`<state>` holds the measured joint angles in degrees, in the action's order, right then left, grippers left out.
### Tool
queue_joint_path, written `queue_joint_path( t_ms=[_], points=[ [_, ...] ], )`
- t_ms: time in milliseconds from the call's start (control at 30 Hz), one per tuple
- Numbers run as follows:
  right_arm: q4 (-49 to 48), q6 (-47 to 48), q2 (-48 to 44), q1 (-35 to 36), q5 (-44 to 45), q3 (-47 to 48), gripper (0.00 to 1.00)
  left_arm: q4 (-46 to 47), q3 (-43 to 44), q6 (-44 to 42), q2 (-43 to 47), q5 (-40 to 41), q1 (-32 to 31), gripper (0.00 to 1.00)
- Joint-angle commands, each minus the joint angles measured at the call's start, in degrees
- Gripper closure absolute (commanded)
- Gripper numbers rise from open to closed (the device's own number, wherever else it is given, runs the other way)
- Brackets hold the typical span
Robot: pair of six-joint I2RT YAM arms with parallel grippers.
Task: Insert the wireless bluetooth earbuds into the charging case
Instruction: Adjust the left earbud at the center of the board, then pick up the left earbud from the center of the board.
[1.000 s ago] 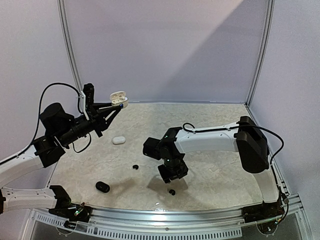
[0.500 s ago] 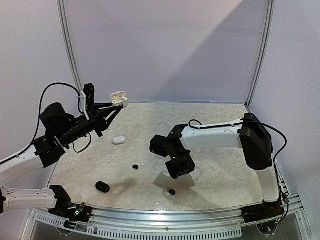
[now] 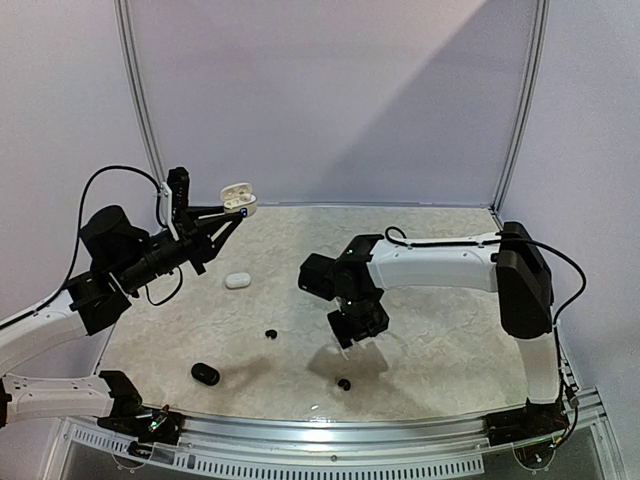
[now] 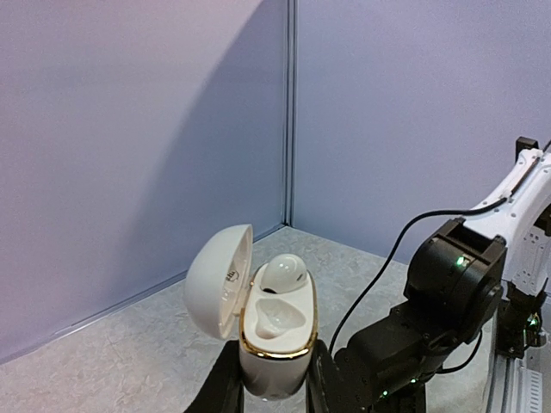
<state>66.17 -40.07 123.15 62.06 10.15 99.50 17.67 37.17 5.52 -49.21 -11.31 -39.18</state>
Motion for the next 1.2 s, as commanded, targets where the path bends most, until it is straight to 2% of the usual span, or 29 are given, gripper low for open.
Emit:
queue_joint_path(
  t_ms=[0,167,300,567,933,1167],
  points=[
    [-2.0,-1.5,-0.1,-0.4,-3.7,3.9,0.43,-0.4,-0.7,-1.1,0.2,-0.3,-0.7,1.0],
    [-1.4,-5.2,2.6,-0.5,-5.0,5.5,0.43,-0.3,-0.8,-1.1,0.3,-0.3,-0.7,1.0],
    [-1.7,-6.7,3.9,-0.9,-6.1,5.1,0.54,0.0,-1.0,-0.9,0.3,-0.4,-0.7,1.0],
    [-4.6,-8.3,5.3,-2.0,-7.5,2.2,0.64,-0.1,-1.1,-0.9,0.5,-0.4,-0.7,1.0],
    [-5.5,-8.5,6.6,-2.1,-12.5,0.8,0.7,-0.1,-1.2,-1.0,0.6,-0.5,-0.7,1.0],
    [-3.6,-8.7,6.5,-2.0,-12.3,0.2,0.69,0.1,-1.3,-1.0,0.4,-0.6,-0.7,1.0]
  ],
)
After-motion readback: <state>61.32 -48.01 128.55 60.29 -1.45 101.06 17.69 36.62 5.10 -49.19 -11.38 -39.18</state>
